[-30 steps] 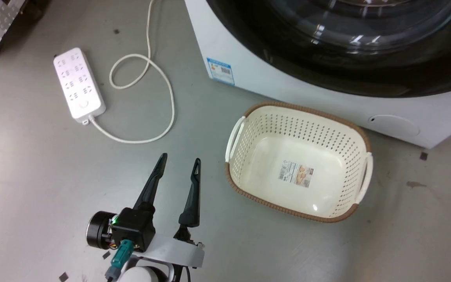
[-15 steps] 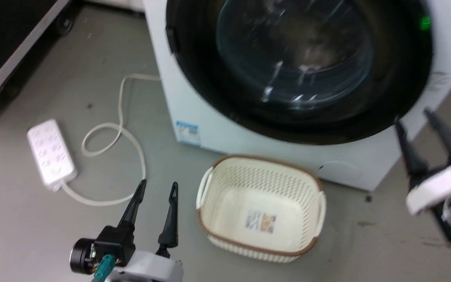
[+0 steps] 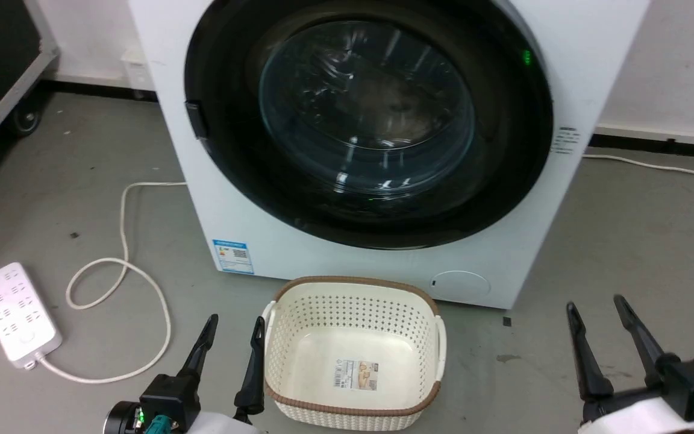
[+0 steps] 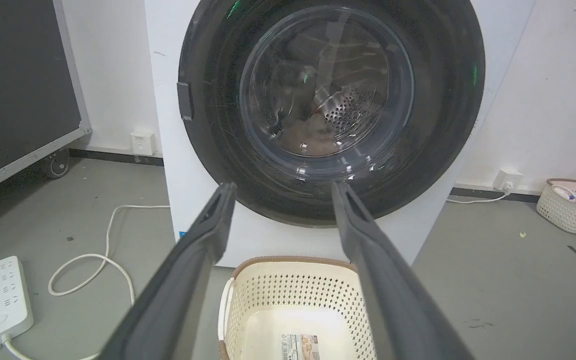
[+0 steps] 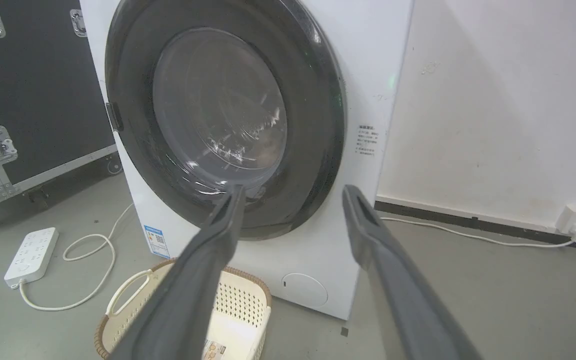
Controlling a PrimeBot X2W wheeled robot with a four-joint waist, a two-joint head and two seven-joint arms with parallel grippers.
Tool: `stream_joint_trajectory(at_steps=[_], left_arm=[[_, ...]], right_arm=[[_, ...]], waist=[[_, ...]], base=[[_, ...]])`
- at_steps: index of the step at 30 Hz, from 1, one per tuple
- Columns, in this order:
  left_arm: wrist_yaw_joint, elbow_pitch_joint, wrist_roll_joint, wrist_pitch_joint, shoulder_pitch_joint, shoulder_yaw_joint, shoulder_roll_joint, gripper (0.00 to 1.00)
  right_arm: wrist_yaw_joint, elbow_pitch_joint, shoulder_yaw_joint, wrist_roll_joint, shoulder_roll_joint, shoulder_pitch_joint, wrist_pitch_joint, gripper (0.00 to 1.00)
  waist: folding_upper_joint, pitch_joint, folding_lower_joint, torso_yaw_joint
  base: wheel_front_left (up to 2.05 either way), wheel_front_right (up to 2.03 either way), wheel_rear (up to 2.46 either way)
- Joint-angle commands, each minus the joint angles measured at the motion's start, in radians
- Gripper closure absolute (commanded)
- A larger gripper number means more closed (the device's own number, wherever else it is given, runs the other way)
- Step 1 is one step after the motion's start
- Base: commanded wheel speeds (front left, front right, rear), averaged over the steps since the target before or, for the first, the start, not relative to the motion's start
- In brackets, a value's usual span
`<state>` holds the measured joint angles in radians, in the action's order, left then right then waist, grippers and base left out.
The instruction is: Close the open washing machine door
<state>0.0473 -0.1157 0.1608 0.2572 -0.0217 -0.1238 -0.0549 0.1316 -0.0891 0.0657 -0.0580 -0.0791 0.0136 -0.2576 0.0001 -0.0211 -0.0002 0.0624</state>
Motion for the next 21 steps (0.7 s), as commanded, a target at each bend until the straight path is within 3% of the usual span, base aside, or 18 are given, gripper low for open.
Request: stream_joint_trajectory(at_steps=[1, 10, 11, 21], left_arm=[[0.005, -0.004, -0.004, 0.005, -0.007, -0.001, -0.004, 0.00], [0.020, -0.034, -0.005, 0.005, 0.009, -0.004, -0.003, 0.00], [0.018, -0.034, -0.001, 0.000, 0.002, -0.002, 0.000, 1.00], [0.014, -0.026, -0.008, -0.014, 0.003, 0.005, 0.002, 1.00]], right_arm=[[-0.001, 0.006, 0.008, 0.008, 0.007, 0.016, -0.004, 0.00], [-0.001, -0.014, 0.029, 0.019, 0.028, 0.050, -0.002, 0.00], [0.000, -0.013, 0.028, 0.015, 0.022, 0.038, 0.000, 1.00], [0.000, -0.008, 0.023, 0.017, 0.022, 0.035, 0.013, 1.00]], waist=[[-0.0001, -0.001, 0.0002, -0.010], [-0.0001, 0.002, 0.0002, -0.033], [-0.0001, 0.002, 0.0002, -0.033], [-0.0001, 0.003, 0.0003, -0.035]], base=[[0.00, 0.00, 0.00], [0.00, 0.00, 0.00], [0.00, 0.00, 0.00], [0.00, 0.00, 0.00]])
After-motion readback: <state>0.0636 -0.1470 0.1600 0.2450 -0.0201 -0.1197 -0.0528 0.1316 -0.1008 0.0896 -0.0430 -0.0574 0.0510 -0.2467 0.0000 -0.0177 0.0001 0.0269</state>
